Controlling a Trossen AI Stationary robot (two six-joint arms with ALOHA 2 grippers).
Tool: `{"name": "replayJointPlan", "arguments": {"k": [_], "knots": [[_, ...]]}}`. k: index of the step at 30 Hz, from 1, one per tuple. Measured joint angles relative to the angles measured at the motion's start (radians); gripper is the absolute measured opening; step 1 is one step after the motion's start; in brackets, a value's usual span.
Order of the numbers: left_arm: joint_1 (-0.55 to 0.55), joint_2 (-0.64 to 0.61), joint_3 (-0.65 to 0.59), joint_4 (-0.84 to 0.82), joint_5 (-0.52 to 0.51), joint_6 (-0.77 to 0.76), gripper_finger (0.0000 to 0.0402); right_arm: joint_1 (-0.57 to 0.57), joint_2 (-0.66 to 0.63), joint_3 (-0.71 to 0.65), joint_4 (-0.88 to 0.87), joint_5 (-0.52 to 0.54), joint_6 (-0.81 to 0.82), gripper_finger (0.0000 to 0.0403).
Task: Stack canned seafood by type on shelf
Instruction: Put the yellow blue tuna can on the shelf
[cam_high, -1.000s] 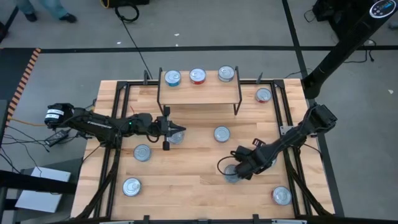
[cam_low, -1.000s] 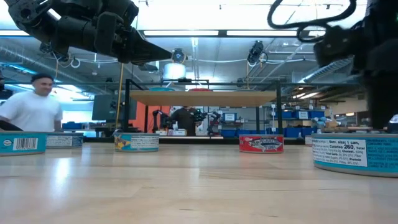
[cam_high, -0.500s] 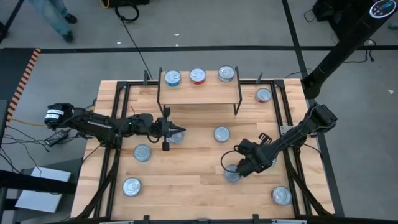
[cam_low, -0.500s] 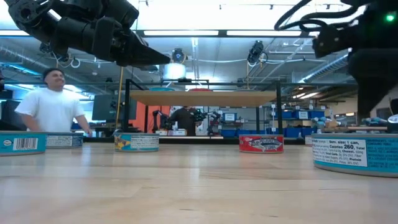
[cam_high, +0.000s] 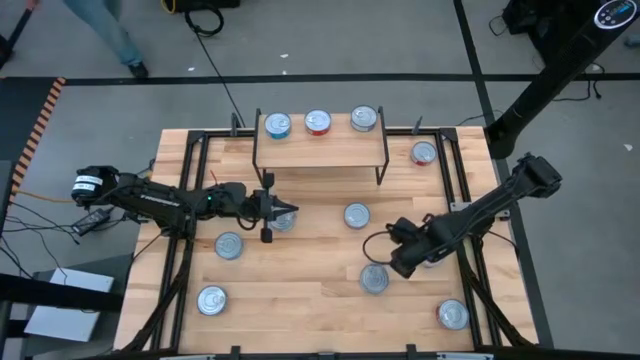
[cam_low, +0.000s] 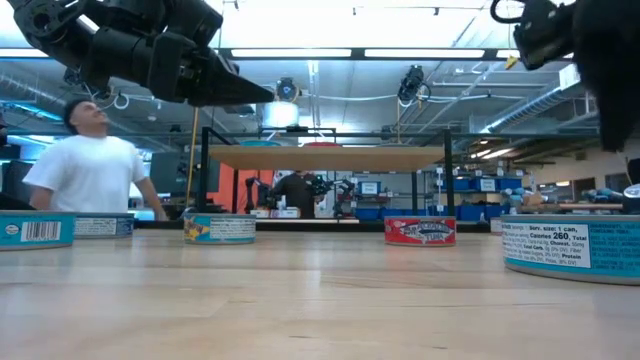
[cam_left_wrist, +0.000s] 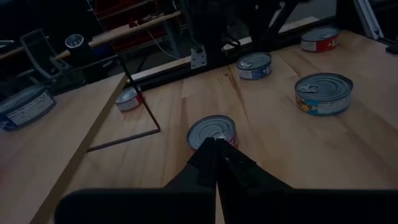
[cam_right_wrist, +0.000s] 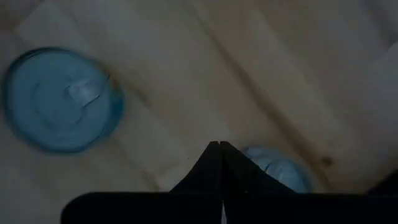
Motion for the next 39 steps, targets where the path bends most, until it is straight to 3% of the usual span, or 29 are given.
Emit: {"name": "replayJointPlan", "arguments": {"k": [4,10,17,29,39], "knots": [[0.0,0.0,0.0,-0.001,0.0,0.001,0.0005,0.009,-0.006,-0.011,0.048,-0.025,0.045,0.0017],[0.0,0.0,0.0,-0.01,0.0,-0.003,0.0005,0.034,0.105,-0.02,0.057,-0.072,0.077,0.0056],[0.0,0.0,0.0,-0.01,0.0,-0.005,0.0005,0.037,0.198,-0.007,-0.04,-0.118,0.121,0.0085],[0.0,0.0,0.0,-0.01,0.0,-0.006,0.0005,0.036,0.206,-0.039,-0.041,-0.115,0.176,0.0084],[0.0,0.0,0.0,-0.01,0.0,-0.007,0.0005,0.036,0.205,-0.109,0.062,-0.122,0.209,0.0076]]}}
